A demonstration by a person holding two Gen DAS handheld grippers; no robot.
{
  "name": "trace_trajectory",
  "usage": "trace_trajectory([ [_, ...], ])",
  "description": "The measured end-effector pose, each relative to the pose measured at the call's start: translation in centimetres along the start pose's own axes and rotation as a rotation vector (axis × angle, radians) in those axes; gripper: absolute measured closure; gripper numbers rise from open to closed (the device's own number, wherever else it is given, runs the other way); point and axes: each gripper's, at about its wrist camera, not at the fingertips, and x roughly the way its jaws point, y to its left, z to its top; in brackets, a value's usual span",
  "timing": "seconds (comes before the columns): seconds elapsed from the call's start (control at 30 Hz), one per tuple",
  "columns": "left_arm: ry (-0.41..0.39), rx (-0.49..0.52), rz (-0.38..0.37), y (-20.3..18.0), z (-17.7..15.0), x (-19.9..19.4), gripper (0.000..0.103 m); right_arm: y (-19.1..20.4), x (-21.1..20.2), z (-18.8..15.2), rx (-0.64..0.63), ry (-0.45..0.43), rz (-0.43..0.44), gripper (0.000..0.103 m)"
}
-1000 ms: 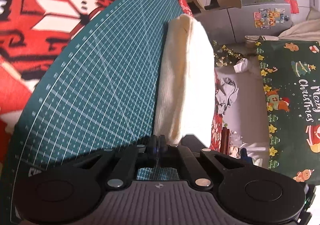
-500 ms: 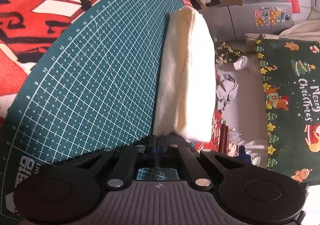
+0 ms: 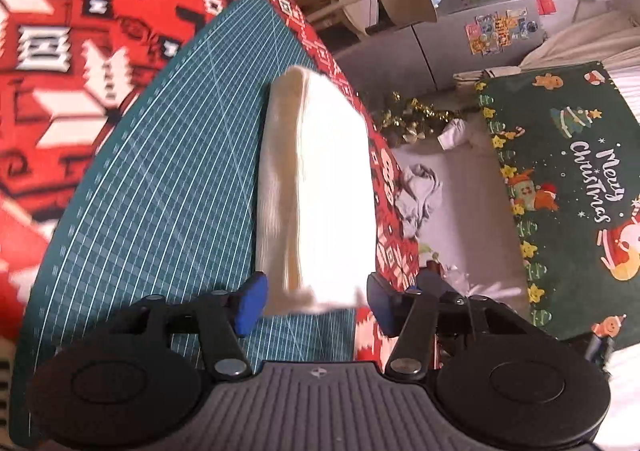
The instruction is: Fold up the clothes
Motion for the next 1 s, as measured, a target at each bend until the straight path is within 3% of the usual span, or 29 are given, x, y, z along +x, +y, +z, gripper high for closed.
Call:
trace_trajectory([
  [0.17,0.053,-0.002,0.057,0.2,0.5,3.1,0.050,-3.0,2.8,1.3,-0.003,0.078,-0.016,0.062],
  [0.3,0.046,0.050,0.070,-0.1,0.5,3.5,0.051,-4.4,4.6,1.7,-0.014,0.124,-0.001,0.049],
  [0.37,0.039,0.069,0.089,-0.2,0.5,3.4,0.068,-5.0,5.4,1.6,0.022,0.149,0.041,0.049],
  [0.4,0.036,0.073,0.098,-0.1,0.5,3.4,0.067,-5.4,5.7,1.5,0.051,0.166,0.070,0.049],
  [0.73,-0.051,0.164,0.219,-0.3,2.8,1.3,0.072,-1.9,5.7,-0.5,-0.024,0.199,0.062,0.061],
  [1.0,-0.057,0.171,0.228,-0.5,2.4,1.4,0.073,0.1,3.8,-2.6,-0.065,0.201,0.014,0.072],
])
